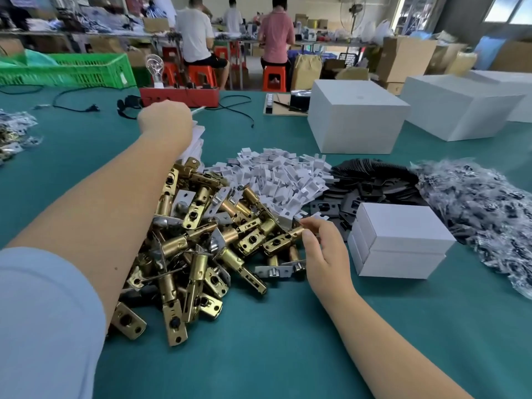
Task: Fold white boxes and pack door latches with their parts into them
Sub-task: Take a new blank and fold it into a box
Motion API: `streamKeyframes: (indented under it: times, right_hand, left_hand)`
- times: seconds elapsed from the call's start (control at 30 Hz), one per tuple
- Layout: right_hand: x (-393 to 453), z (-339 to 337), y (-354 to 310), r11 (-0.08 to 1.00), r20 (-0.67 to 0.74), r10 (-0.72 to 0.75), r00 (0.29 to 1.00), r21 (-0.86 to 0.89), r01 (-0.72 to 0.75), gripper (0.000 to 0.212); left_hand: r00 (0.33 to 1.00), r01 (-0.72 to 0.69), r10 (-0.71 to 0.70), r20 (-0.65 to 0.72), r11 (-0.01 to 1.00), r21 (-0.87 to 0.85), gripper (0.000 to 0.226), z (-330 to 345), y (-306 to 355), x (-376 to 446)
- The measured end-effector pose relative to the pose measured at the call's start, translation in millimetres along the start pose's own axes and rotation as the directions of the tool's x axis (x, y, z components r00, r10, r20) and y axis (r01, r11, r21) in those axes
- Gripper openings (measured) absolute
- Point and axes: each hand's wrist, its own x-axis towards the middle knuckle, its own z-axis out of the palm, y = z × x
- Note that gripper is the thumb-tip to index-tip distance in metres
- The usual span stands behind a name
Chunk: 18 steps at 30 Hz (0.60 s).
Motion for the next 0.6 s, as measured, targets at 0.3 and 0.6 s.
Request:
streamKeyframes:
  times: [0.3,0.6]
  right_hand:
    - [-1.8,-8.7,-9.1,0.970,0.007,0.143,0.990,0.196,-0.142,0.043]
    - [-0.9,-28.8,-10.1,0.836,0.045,0.352,0.935,0.434,-0.336,0.020]
  left_hand:
    - [0.922,-0.301,0.013,-0.386,0.653,-0.695,0.021,-52.6,61.7,-87.7]
    - [0.829,0.454,0.410,0.380,-0.096,-0.886,0.034,5.9,89.7,-191.6]
